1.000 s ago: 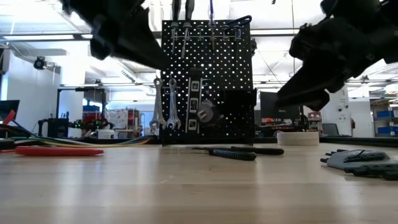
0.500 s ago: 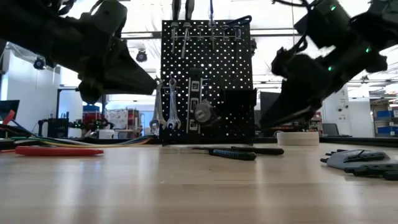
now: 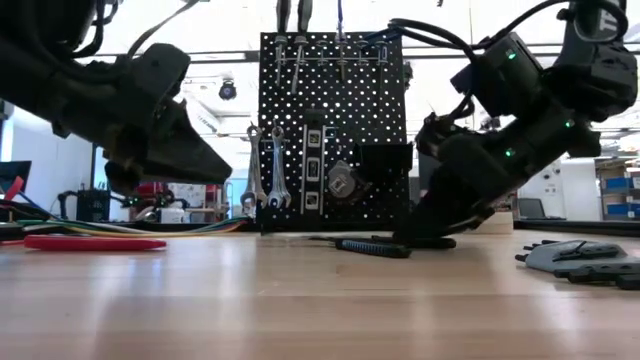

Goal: Hang tools onto peg board
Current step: Hang the wire cutter on the peg board

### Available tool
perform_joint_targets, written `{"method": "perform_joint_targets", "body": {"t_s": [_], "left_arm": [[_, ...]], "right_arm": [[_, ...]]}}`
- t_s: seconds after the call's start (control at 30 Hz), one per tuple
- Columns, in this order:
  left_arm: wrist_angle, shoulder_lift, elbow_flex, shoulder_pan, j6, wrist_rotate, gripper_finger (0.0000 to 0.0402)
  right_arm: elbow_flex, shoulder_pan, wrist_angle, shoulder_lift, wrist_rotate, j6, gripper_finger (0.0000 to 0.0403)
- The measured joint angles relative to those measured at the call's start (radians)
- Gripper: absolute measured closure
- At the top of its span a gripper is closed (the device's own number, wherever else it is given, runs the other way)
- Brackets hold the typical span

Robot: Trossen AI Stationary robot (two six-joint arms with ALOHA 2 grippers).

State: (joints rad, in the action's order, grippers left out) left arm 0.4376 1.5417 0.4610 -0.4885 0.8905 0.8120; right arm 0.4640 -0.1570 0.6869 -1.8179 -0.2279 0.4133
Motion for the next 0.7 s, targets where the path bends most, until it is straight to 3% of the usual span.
{"method": "perform_joint_targets", "body": {"t_s": [0.23, 0.47, 0.7], "left_arm": [[0.014, 0.049, 0.02, -0.001, 0.026, 0.0, 0.0325], [0.011, 0.142, 0.041, 0.001, 0.108, -0.001, 0.0325], [0.038, 0.21, 0.049, 0.001, 0.15, -0.011, 0.0325]], "right_arm": [[0.008, 0.001, -0.006, -0.019, -0.002, -0.016, 0.022], [0.01, 0.021, -0.07, -0.008, 0.002, -0.029, 0.0343], [0.014, 0.035, -0.104, -0.005, 0.008, -0.06, 0.0351]]}}
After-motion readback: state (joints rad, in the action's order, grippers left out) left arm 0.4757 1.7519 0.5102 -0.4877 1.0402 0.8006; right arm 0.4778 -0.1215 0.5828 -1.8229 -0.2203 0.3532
